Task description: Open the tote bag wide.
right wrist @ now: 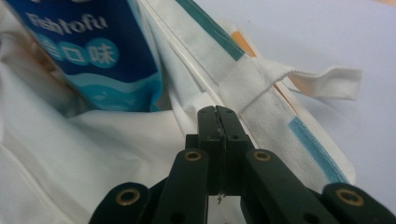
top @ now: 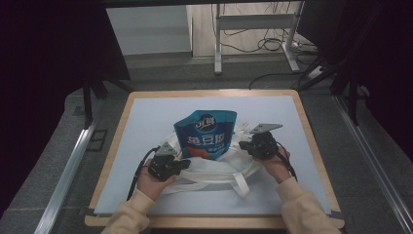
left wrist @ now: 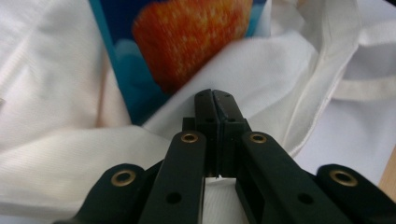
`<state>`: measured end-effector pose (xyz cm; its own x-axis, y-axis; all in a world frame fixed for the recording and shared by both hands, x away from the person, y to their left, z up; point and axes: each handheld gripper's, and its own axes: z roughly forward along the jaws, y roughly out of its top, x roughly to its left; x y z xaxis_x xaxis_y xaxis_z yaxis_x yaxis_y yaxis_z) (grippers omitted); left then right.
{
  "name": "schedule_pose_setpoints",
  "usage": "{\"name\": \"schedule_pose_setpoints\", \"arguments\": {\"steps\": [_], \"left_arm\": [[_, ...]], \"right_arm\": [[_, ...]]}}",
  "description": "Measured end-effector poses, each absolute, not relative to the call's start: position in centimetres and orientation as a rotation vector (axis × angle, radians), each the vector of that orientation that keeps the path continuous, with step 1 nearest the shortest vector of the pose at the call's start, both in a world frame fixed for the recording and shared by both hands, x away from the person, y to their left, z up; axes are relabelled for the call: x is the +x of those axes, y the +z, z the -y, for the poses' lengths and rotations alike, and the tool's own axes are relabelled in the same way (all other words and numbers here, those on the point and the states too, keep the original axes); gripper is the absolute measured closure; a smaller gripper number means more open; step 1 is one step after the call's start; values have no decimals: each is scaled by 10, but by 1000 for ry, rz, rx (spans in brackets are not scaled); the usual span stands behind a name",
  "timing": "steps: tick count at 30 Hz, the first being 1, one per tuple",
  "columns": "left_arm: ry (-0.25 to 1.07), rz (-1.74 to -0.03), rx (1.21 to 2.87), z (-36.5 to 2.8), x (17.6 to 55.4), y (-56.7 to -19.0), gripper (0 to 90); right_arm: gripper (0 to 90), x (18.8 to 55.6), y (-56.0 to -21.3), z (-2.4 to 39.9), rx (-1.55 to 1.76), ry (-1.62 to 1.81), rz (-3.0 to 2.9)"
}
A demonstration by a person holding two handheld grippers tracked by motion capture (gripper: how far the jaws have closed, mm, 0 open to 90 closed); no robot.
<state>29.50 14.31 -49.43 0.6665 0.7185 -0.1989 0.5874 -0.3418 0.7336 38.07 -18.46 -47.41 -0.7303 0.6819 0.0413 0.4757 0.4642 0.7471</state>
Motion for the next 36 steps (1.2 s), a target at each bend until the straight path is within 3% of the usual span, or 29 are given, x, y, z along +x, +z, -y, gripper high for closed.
{"name": "schedule_pose_setpoints", "arguments": {"steps": [22, 36], "left_arm": [[147, -1003, 2165, -139, 286, -516, 900], [129, -1005, 2131, -140, 288, -513, 900]], "right_arm": [[893, 411, -494, 183, 1070, 1062, -2456], [893, 409, -495, 184, 1084, 1072, -2441]]}}
